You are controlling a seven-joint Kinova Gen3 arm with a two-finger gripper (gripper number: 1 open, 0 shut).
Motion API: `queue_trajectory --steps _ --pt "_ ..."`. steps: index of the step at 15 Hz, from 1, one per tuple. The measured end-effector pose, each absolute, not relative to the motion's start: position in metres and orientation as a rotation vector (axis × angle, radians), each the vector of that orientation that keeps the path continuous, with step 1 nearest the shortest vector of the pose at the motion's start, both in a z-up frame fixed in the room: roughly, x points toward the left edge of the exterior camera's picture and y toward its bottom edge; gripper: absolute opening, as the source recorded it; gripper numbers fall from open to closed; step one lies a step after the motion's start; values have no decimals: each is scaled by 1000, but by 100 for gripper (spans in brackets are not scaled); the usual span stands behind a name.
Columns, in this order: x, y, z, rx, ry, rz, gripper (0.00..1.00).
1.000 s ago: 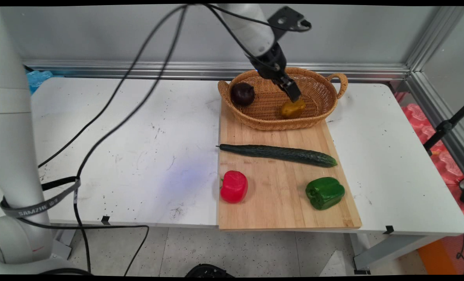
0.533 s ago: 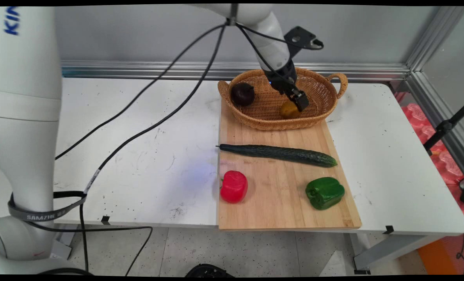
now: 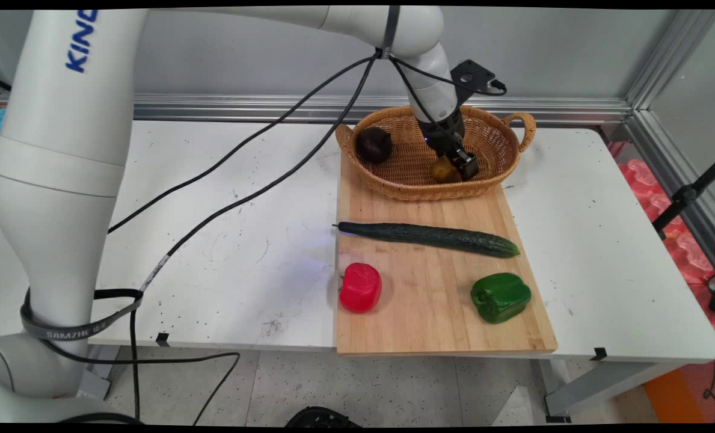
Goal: Pick up the potato from the vegetable basket, then place the picked object on the cutting board
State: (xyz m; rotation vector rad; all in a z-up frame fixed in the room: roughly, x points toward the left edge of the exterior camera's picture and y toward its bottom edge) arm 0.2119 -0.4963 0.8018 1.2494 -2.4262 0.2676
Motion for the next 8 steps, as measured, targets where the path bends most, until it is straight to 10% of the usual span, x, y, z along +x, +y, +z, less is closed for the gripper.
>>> queue_trajectory --steps 8 --pt "224 -495 824 1188 -2443 309 0"
